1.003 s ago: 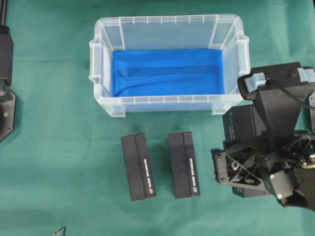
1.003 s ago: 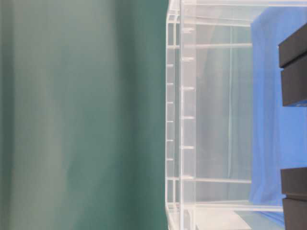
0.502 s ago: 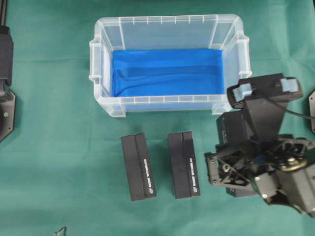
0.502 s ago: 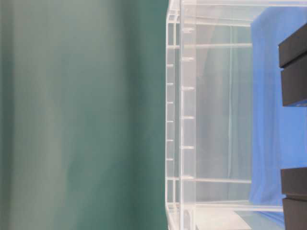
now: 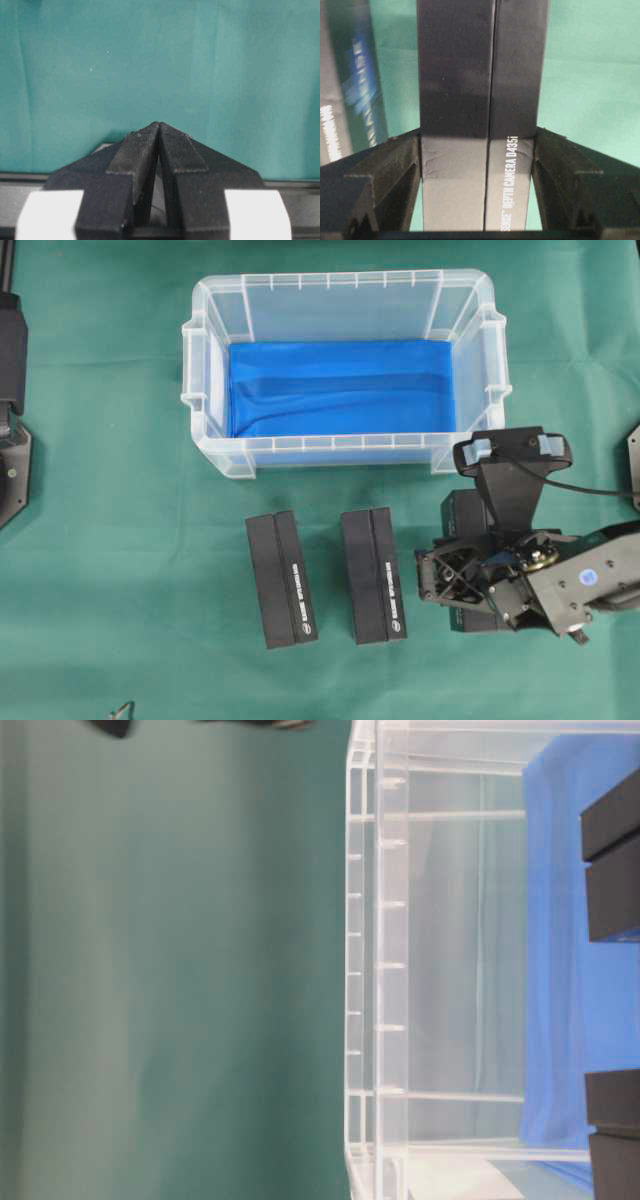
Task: Take the box out of the case with the right arm.
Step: 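Lower the box onto the table and open the right gripper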
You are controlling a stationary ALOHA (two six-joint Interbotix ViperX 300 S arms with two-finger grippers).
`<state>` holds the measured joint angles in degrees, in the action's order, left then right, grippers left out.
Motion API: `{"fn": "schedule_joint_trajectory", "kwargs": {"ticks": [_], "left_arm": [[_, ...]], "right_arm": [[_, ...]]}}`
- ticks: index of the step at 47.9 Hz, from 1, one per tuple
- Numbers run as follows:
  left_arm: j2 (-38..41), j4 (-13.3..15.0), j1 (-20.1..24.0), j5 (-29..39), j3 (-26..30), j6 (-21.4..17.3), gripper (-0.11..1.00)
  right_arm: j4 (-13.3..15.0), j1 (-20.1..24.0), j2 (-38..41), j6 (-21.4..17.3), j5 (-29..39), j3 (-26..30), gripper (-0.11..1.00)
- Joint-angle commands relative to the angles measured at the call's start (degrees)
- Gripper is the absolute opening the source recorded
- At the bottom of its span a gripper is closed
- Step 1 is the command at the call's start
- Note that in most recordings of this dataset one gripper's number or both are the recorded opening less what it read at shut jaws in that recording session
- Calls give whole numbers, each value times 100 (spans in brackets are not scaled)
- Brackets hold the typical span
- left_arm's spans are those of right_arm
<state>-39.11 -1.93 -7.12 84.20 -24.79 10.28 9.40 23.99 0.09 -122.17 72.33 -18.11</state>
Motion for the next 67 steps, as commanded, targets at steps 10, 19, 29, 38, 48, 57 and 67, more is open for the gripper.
{"fn": "schedule_joint_trajectory", "kwargs": {"ticks": [10, 19, 29, 38, 48, 57, 67], "left_arm": [[-9, -9, -18, -26, 149, 18, 0], [-9, -9, -18, -26, 149, 9, 0], [-9, -9, -18, -26, 149, 9, 0], [-9, -9, -18, -26, 149, 9, 0], [-9, -9, -18, -26, 149, 0, 0], [-9, -9, -18, -35, 149, 0, 0], [-9, -9, -9, -26, 149, 0, 0]], "right_arm": [[-70, -114, 70, -35, -809, -360, 65], [-105, -123, 88, -26, -861, -378, 65], [-255, -132, 88, -35, -800, -378, 65], [-255, -132, 88, -35, -826, -360, 80], [-255, -141, 88, -35, -844, -343, 90], [-255, -176, 88, -35, -853, -316, 89], [-255, -193, -88, -26, -668, -70, 89]]}}
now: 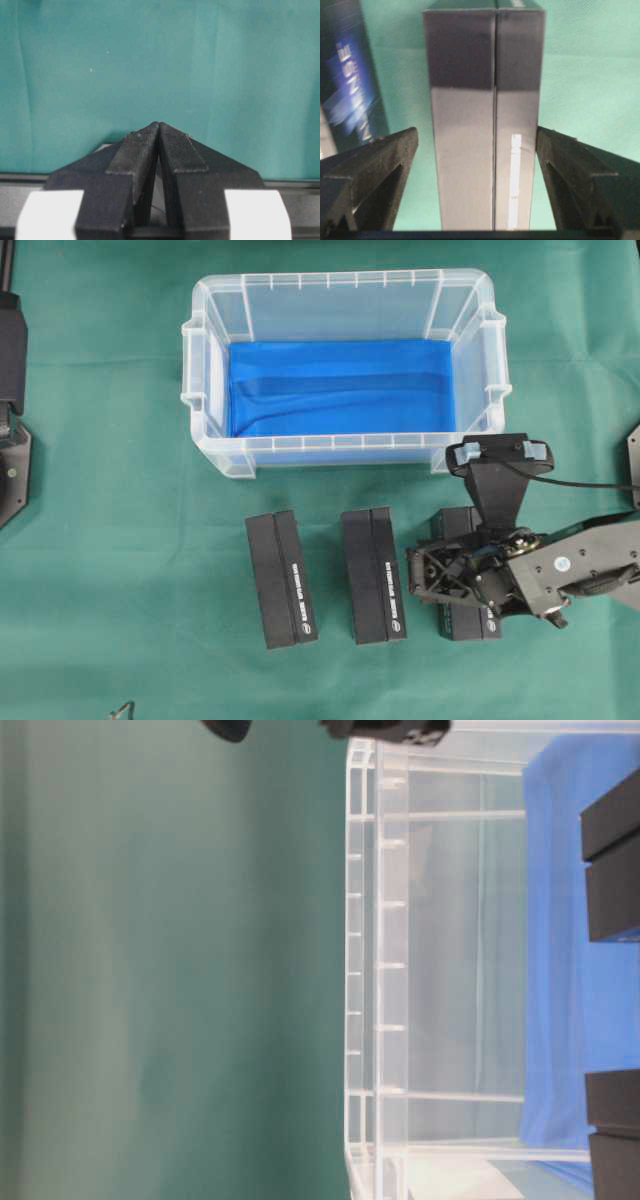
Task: Take the box out of the case with the right arm.
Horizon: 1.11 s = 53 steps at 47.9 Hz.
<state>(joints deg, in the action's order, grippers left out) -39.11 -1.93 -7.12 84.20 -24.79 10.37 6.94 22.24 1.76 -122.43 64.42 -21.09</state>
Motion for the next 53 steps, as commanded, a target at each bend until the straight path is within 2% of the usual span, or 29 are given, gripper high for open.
{"fn": "schedule_joint_trajectory", "kwargs": {"ticks": [1, 24, 34, 44, 53], "left_arm": [[-9, -9, -18, -26, 158, -9, 0], [-9, -9, -18, -26, 158, -9, 0], [-9, -9, -18, -26, 158, -9, 0], [-9, -9, -18, -26, 158, -9, 0], [-9, -9, -18, -26, 158, 0, 0]], "right_arm": [[0, -18, -281, 0, 185, 272, 89], [105, -26, -879, 255, 2566, 1731, 89], [158, -26, -861, 448, 2918, 2188, 89], [334, -35, -853, 475, 2918, 2188, 89], [325, -35, -976, 492, 2962, 2004, 88]]}}
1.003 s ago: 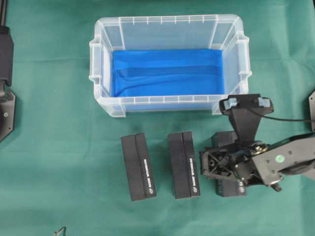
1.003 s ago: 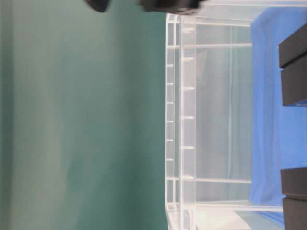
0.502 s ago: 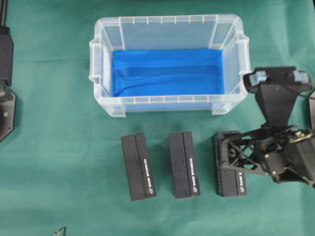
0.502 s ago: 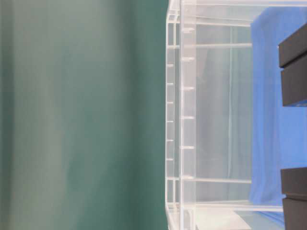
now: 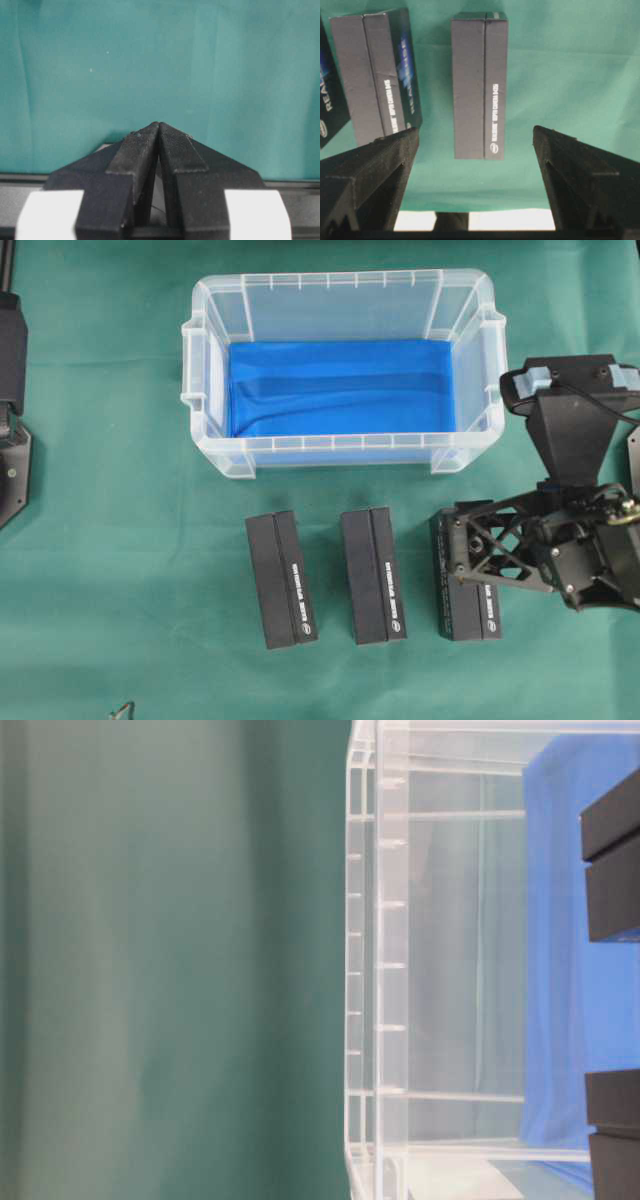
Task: Take the box out of the case with the right arm.
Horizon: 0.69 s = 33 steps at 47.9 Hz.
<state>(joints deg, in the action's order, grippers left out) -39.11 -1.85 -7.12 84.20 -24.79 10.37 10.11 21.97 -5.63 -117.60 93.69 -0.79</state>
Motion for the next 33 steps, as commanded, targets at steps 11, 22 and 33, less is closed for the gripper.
{"fn": "schedule_joint_trajectory", "kwargs": {"ticks": [11, 22, 33], "left_arm": [[-9, -18, -18, -26, 149, -9, 0], [-18, -18, -18, -26, 141, -26, 0], [-70, -26, -18, -18, 123, -44, 0]], "right_arm": [[-26, 70, -791, -105, -44, -642, 88], [-26, 141, -1468, -167, -26, -1318, 88], [-26, 246, -2083, -246, 35, -1907, 88]]}}
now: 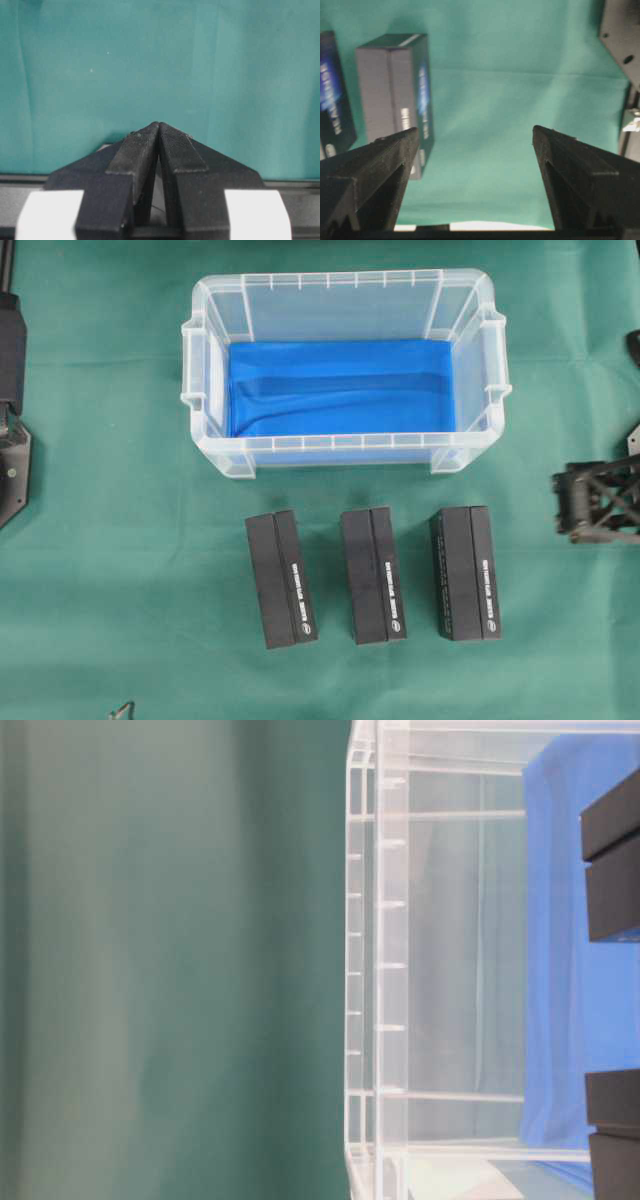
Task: Take the box out of the case with the right arm.
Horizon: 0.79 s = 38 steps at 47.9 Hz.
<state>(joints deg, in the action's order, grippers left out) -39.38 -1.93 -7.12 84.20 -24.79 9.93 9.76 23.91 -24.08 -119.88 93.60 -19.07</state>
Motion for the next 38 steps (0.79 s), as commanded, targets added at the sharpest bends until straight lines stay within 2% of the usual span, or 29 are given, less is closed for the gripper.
{"fn": "schedule_joint_trajectory", "kwargs": {"ticks": [1, 11, 24, 34, 38], "left_arm": [[-53, -9, -18, -18, 123, 0, 0], [-88, -18, -18, -18, 105, -18, 0], [-9, -18, -18, -44, 132, 0, 0], [-9, -9, -18, -44, 123, 0, 0], [-9, -18, -18, -44, 123, 0, 0]], "right_arm": [[0, 62, -281, -35, 44, -123, 88], [-105, 176, -668, -220, 62, -492, 88], [-97, 185, -686, -246, 62, -554, 88], [53, -114, -747, -105, 62, -571, 88], [97, -360, -817, 141, 62, -598, 88]]}}
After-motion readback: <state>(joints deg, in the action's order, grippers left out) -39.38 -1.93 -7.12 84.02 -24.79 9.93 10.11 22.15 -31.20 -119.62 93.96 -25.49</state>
